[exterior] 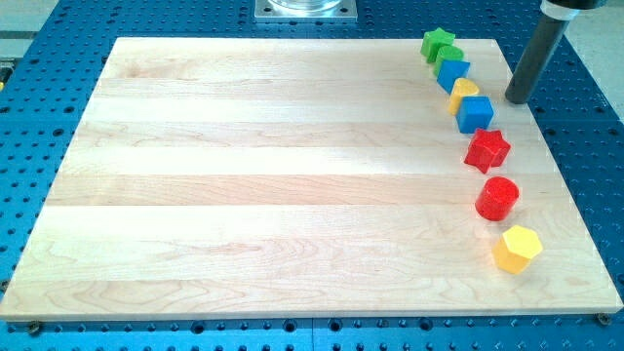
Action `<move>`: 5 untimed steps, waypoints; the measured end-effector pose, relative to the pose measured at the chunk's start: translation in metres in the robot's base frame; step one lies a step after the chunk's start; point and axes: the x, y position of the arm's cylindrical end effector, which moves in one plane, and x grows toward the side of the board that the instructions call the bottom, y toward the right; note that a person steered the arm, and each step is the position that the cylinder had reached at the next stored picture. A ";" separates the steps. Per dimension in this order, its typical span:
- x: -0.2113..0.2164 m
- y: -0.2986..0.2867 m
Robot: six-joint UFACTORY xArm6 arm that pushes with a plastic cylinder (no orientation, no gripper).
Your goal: Push the green star to the top left side of the board
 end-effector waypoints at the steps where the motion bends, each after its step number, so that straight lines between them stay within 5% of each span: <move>1: 0.000 0.000; 5: 0.000 0.023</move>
